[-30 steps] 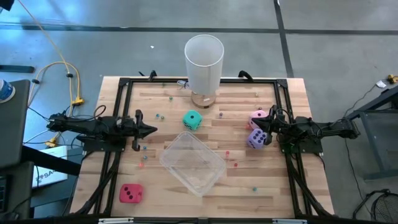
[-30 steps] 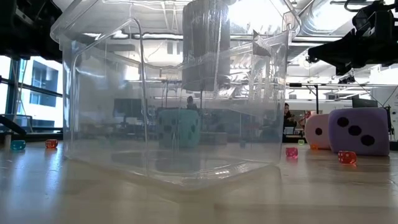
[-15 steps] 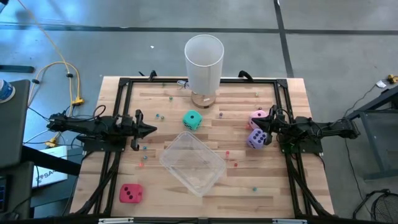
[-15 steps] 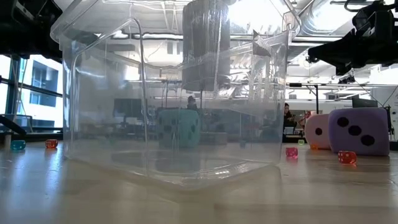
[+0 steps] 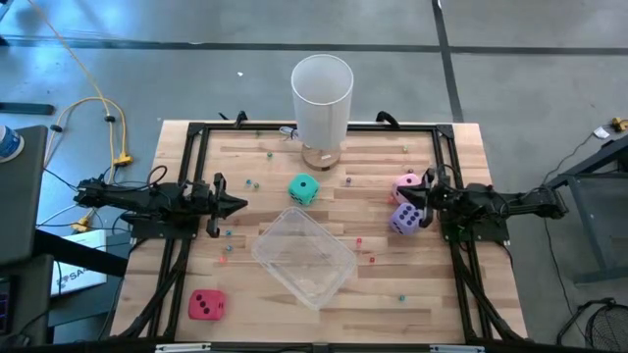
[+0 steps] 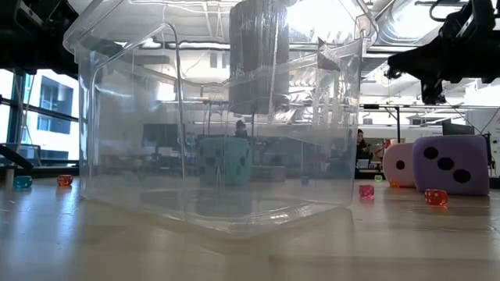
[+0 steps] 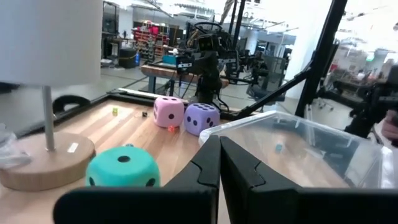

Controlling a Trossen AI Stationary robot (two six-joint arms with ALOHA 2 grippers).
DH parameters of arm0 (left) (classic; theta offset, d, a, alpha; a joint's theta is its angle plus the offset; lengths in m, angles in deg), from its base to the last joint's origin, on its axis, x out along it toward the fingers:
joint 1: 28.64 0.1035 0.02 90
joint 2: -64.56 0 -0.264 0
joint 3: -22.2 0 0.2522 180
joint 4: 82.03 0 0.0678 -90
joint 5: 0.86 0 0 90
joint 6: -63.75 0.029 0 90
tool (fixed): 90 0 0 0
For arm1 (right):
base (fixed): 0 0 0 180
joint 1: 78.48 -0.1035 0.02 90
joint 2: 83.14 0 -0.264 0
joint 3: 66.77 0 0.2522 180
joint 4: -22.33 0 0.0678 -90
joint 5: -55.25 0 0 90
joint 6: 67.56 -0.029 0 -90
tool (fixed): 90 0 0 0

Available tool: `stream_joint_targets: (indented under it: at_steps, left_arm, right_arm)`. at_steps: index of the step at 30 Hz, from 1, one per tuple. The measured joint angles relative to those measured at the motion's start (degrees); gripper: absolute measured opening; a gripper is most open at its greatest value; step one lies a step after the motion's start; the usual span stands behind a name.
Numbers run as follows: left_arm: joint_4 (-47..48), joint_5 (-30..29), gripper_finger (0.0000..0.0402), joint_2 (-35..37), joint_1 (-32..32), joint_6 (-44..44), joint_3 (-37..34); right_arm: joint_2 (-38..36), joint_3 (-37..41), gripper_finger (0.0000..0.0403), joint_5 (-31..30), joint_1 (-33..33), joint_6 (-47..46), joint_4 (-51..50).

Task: Pick & Place Dice
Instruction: Put the small red dice into the transparent bin

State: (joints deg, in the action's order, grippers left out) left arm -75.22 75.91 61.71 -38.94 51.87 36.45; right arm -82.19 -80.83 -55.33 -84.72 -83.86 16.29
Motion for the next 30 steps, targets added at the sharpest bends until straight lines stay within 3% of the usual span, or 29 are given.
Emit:
stream_joint_targets:
  at_steps: [3,9,16,23,30]
  left_arm:
    - [-1.8,0.5,0.0000,0.0,0.0,-3.0,0.1]
    - [-3.4,1.3,0.0001,0.0,-0.8,0.0,1.7]
    - [-6.5,1.3,0.0001,-3.9,-4.2,3.1,3.8]
    - [-8.4,-0.8,0.0001,-9.6,-5.9,2.8,3.8]
    - [-8.7,-1.9,0.0001,-11.3,-6.4,3.2,3.8]
  right_arm:
    - [0.0,0.0,0.0002,5.1,0.0,-1.1,1.6]
    - [0.4,-1.4,0.0002,12.2,0.0,4.8,5.4]
    - [9.9,-13.7,0.0002,15.6,-1.7,15.5,1.4]
    - [28.7,-27.3,0.0002,8.1,-5.0,17.2,-10.4]
    - [39.7,-31.8,0.0002,-4.1,-8.8,13.1,-14.0]
